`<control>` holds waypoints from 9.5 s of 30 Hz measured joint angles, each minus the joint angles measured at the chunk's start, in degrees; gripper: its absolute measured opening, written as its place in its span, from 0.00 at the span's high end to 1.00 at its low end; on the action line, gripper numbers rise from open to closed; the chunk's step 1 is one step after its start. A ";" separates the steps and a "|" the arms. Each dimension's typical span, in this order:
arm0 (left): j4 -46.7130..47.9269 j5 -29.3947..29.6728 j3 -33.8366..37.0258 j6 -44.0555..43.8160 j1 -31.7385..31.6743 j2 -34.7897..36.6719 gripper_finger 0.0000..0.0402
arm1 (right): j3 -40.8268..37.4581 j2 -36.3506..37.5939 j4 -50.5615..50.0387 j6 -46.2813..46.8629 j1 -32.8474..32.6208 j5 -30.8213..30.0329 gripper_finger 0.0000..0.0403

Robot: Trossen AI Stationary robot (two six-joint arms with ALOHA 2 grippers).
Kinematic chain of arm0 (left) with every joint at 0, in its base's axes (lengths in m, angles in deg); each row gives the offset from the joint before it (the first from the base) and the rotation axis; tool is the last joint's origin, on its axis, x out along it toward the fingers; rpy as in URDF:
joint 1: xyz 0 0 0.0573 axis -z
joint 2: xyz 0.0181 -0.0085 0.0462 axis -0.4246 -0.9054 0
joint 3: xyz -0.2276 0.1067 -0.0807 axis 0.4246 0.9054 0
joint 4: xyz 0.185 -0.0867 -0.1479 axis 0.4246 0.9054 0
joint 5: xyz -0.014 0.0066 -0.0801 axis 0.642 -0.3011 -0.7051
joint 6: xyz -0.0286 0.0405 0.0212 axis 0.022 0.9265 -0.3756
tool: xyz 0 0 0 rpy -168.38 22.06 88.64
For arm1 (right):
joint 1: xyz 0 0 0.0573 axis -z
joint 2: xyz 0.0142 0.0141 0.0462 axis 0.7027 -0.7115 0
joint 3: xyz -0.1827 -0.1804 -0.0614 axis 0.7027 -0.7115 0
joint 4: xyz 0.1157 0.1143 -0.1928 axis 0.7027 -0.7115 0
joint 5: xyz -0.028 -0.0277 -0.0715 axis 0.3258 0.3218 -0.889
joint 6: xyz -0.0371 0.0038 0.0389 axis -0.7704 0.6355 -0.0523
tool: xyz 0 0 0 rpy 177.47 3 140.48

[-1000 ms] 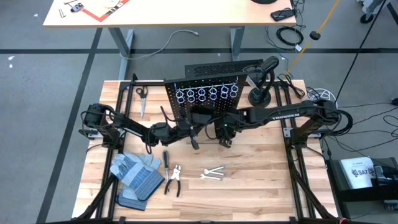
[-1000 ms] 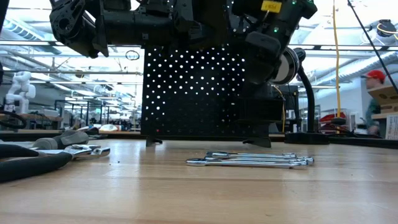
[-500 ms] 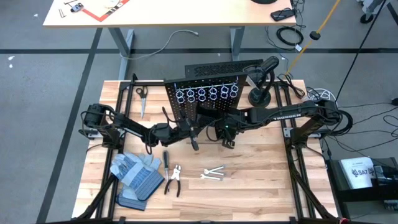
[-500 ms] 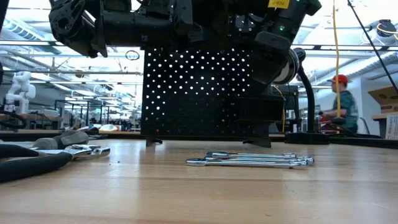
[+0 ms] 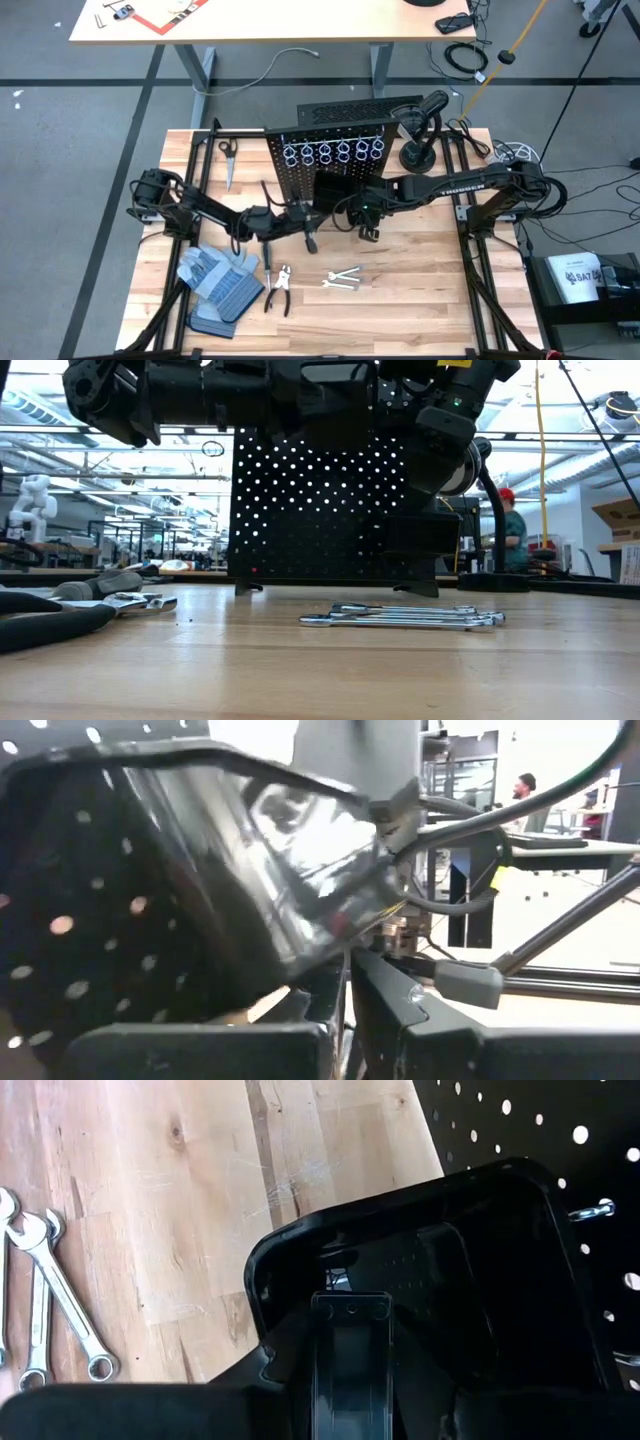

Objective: Hang tools onto peg board
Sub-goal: Remove the black utility knife blades from the bottom black bin of the black pegboard, then adjust the black pegboard on the table

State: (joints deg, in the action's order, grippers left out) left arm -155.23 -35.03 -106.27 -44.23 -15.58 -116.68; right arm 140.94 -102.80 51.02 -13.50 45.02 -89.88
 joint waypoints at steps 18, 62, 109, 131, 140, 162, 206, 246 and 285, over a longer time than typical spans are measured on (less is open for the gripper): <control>5.25 4.28 -0.02 -1.42 2.49 0.02 0.92 | 0.02 0.83 -2.02 -0.42 -0.76 -1.46 0.77; 4.80 6.43 -0.02 -5.90 0.59 0.00 0.92 | 0.02 4.71 -2.24 -4.14 -6.08 -4.77 0.76; 4.59 6.43 -0.02 -5.66 0.54 0.02 0.92 | 0.02 4.25 0.19 1.07 -17.77 -9.57 0.49; 3.52 6.43 -0.04 -5.99 0.56 0.01 0.92 | 0.04 12.76 13.11 -9.04 -15.37 -28.63 0.98; 3.45 6.43 -0.04 -5.99 0.54 0.00 0.92 | 0.04 12.76 16.42 -11.12 -13.08 -29.79 0.99; 0.99 6.40 -0.04 -6.09 0.56 0.02 0.92 | 0.04 12.76 14.80 -7.30 -11.30 -29.64 1.00; 1.67 7.52 -0.04 -6.10 0.17 0.02 0.92 | 0.04 12.57 18.24 -41.55 -13.64 -36.41 0.82; 1.36 5.02 -2.44 -5.91 -1.13 0.01 0.92 | 0.07 11.76 21.68 -44.98 -11.14 -38.16 1.00; 5.66 7.85 -4.96 -6.03 -3.57 0.00 0.92 | 0.07 11.61 21.53 -40.07 -11.47 -39.93 0.88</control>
State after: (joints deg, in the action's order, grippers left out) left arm -149.57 -27.19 -111.23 -50.26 -19.15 -116.68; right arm 141.00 -91.19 72.55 -53.57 33.56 -129.81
